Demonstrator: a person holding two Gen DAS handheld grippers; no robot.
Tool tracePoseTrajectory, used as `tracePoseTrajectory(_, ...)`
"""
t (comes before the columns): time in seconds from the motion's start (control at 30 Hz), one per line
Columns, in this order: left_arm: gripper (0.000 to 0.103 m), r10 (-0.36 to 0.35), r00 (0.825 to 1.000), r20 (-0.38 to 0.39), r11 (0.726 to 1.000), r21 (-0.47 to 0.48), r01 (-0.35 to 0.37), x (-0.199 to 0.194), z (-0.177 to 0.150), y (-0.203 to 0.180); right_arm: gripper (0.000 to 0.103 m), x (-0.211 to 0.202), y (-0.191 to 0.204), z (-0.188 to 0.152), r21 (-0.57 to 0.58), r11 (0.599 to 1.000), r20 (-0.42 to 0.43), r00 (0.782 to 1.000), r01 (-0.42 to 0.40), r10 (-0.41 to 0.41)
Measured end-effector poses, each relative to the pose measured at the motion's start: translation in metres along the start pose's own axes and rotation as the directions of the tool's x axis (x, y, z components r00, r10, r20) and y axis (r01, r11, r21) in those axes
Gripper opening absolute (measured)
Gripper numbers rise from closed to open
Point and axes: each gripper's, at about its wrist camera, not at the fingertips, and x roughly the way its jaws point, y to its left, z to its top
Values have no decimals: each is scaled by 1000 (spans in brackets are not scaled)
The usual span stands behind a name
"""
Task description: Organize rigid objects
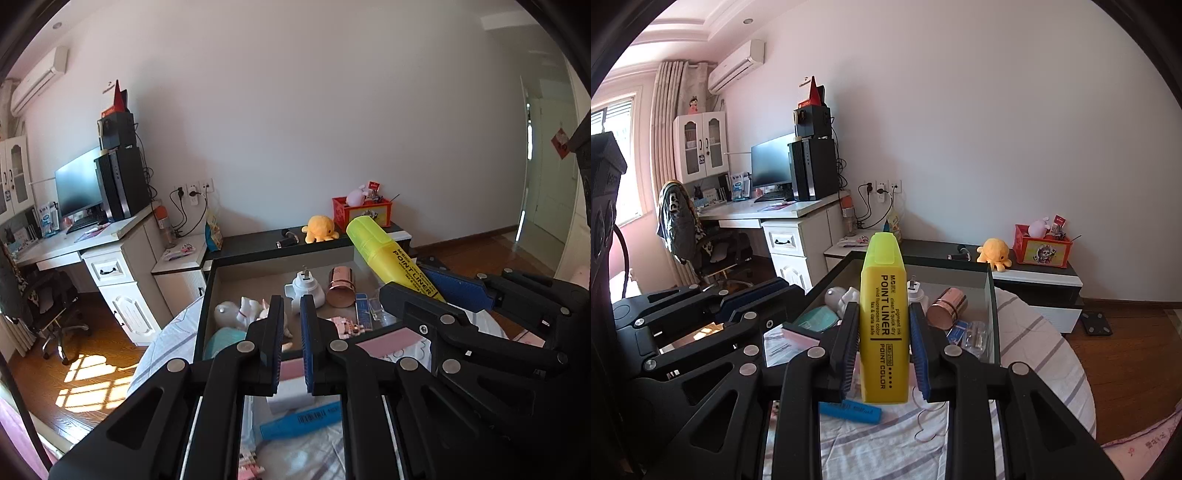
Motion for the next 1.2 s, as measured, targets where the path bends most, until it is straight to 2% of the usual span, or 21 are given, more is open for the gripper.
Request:
tracePoseTrajectory(0.23, 8, 32, 993, -114, 999, 26, -29, 93, 30, 25, 27, 75, -38, 20, 18, 1000, -75, 997, -6, 8)
tracePoseTrajectory(0.43, 8, 49, 964, -262, 999, 6, -50, 162, 25, 59, 27, 133, -85, 12, 26, 996, -192, 978, 88, -81)
tracePoseTrajectory(0.53, 8, 44, 949, -311, 999, -15, -51, 184, 19, 68, 27, 153, -101, 2, 41, 993, -245, 964, 113, -100)
tracePoseTrajectory(0.6, 8, -2, 936, -351, 998, -57, -19, 193, 16, 73, 27, 162, -110, -2, 51, 991, -267, 958, 123, -105)
tracePoseTrajectory(0.7, 12, 7, 942, -335, 998, -51, -25, 196, 18, 75, 27, 169, -116, -7, 64, 989, -288, 951, 135, -111)
tracePoseTrajectory(0.83, 15, -8, 927, -375, 997, -70, -19, 201, 14, 78, 31, 167, -118, -7, 88, 988, -282, 955, 125, -96)
tracePoseTrajectory(0.9, 29, -22, 924, -381, 996, -88, -12, 197, 14, 82, 39, 160, -117, -6, 101, 988, -272, 959, 115, -84)
tracePoseTrajectory(0.97, 64, -47, 935, -352, 995, -104, 11, 186, 14, 85, 46, 150, -115, -4, 113, 988, -255, 964, 108, -76)
tracePoseTrajectory(1.0, 72, -48, 942, -332, 995, -103, 15, 180, 15, 86, 51, 144, -114, -3, 119, 987, -245, 967, 105, -74)
tracePoseTrajectory(1.03, 84, -54, 947, -317, 995, -100, 23, 173, 17, 87, 56, 139, -112, -1, 127, 987, -235, 970, 97, -65)
tracePoseTrajectory(1.07, 89, -65, 950, -307, 994, -104, 34, 165, 18, 89, 58, 133, -111, 1, 135, 987, -229, 972, 88, -55)
tracePoseTrajectory(1.2, 95, -120, 955, -270, 981, -182, 72, 133, 22, 102, 63, 108, -100, 4, 145, 988, -201, 979, 59, -29)
